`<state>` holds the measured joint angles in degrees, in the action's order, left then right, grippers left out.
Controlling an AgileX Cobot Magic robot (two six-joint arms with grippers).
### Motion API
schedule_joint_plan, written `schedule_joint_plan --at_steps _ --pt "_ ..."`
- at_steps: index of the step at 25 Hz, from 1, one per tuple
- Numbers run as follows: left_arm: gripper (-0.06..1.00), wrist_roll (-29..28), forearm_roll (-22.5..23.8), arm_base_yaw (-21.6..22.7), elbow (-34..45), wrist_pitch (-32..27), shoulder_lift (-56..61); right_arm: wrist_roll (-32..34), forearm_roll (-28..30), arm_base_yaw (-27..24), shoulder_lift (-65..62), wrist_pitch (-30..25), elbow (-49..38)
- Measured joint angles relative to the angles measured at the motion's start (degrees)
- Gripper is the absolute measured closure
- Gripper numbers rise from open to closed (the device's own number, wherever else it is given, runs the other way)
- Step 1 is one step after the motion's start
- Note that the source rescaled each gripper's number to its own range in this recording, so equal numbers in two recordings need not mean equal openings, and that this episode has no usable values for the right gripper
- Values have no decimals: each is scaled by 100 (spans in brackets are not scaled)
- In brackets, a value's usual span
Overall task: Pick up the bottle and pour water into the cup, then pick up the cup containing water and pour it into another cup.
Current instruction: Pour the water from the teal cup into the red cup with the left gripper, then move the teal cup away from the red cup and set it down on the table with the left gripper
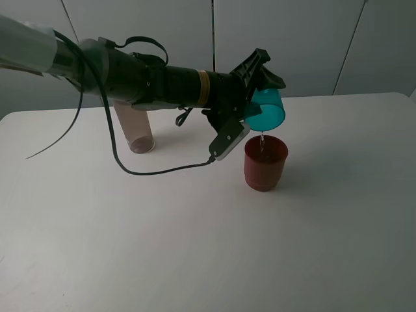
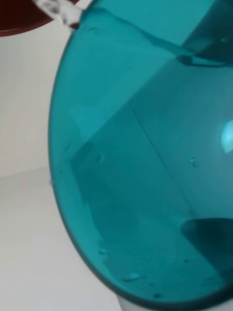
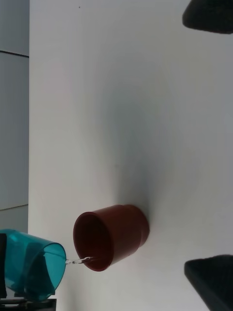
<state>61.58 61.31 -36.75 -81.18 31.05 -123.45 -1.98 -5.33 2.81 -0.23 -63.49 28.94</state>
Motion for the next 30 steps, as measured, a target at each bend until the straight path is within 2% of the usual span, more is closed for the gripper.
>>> schedule_joint_plan --at_steps 12,16,18,22,23,26,30 --pt "87 -116 38 -107 0 -21 0 0 0 0 0 0 0" --pt "87 -587 -106 -107 0 -45 0 0 0 0 0 0 0" --pt "87 -1498 -467 -107 0 -45 0 0 0 0 0 0 0" --pt "87 -3511 -1862 -107 0 -57 0 0 0 0 0 0 0" --pt "87 -3928 -2095 -79 0 -71 0 0 0 0 0 0 0" --pt "87 -5400 -2366 64 0 -128 4 0 0 0 0 0 0" --pt "87 -6620 -2535 359 98 -151 14 0 0 0 0 0 0"
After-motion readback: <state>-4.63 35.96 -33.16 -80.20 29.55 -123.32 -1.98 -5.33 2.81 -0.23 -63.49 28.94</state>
